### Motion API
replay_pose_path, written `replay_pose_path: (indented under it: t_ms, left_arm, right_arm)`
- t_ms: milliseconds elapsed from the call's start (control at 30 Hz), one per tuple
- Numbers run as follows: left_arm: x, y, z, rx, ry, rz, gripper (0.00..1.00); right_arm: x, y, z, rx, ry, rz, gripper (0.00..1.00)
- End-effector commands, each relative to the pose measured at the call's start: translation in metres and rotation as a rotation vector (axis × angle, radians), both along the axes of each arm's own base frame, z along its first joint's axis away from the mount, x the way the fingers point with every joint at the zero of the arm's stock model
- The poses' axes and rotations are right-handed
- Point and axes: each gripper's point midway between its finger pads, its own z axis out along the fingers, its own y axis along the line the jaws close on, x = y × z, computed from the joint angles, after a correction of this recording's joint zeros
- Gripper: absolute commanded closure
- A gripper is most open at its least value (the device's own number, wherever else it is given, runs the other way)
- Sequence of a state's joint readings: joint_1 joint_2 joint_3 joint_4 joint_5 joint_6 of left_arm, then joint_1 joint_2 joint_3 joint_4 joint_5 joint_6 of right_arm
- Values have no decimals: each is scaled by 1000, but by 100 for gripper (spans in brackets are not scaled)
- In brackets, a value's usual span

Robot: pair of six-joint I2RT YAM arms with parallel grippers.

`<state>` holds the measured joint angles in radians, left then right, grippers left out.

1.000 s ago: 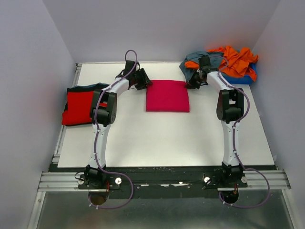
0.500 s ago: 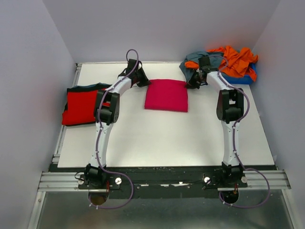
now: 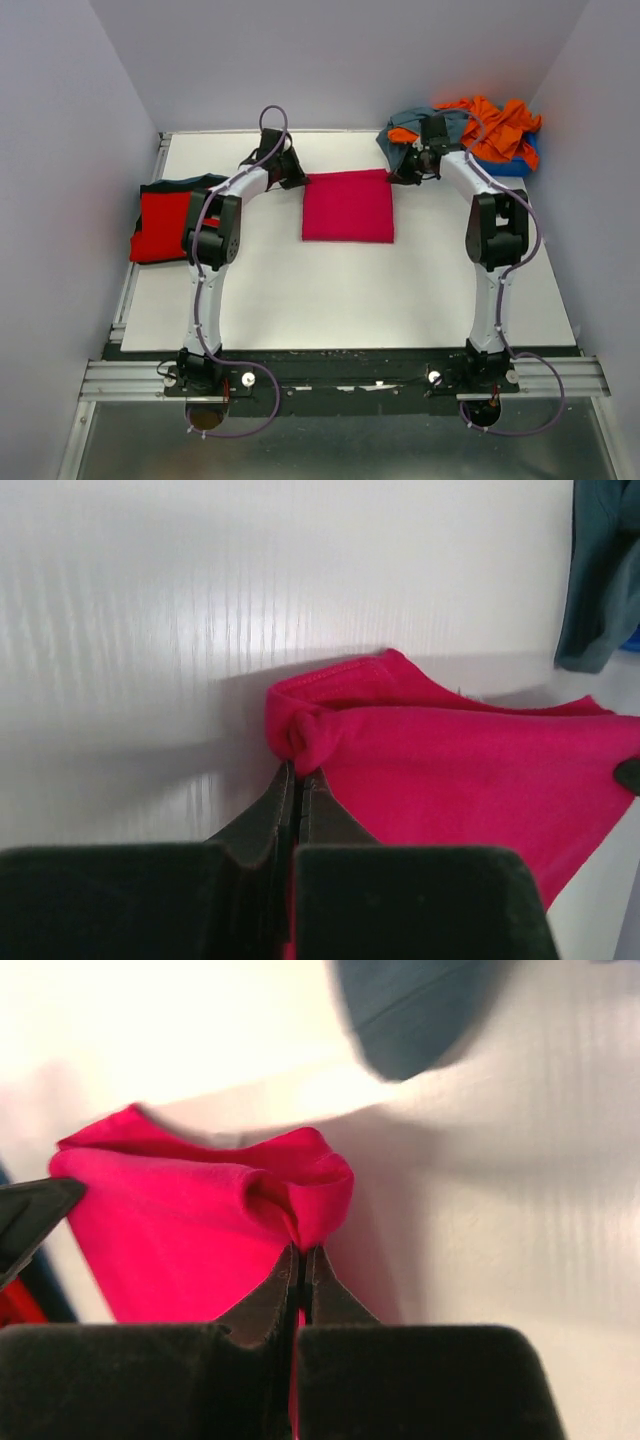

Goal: Fold and stack the t-shirts
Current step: Put the neatly folded tshirt into the corner of the board with both arms

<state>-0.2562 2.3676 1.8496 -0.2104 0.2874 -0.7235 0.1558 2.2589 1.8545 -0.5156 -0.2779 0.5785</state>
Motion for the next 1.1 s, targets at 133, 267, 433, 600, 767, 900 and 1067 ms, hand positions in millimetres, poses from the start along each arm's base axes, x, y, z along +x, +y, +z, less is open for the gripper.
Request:
replay_pose_path:
  t_ms: [133,267,433,600,767,900,1067]
  left_arm:
    - [-40,44,123,61,-237,76,100]
    - [-70,71,158,94,-275,125,100]
    - [-113,121,200,176,-307,233,100]
    - [-161,185,220,237,-258,380,100]
    - [-212,239,253,320,-277,520,100]
    - [-244,284,266,445,-251,647,100]
    - [-271,335,268,583,-188,818,100]
  right_arm:
    - [-40,62,113,45,-250,206,99]
    - [-72,89,141,51,-312,273,99]
    - [-107,122,180,104,-411,361,100]
    - [-137,162,212,164,-493,470,99]
    - [-173,205,238,224,-560,570,99]
    - [-192,242,243,264,-560,635,99]
    - [-209,293,239,296,-556,690,99]
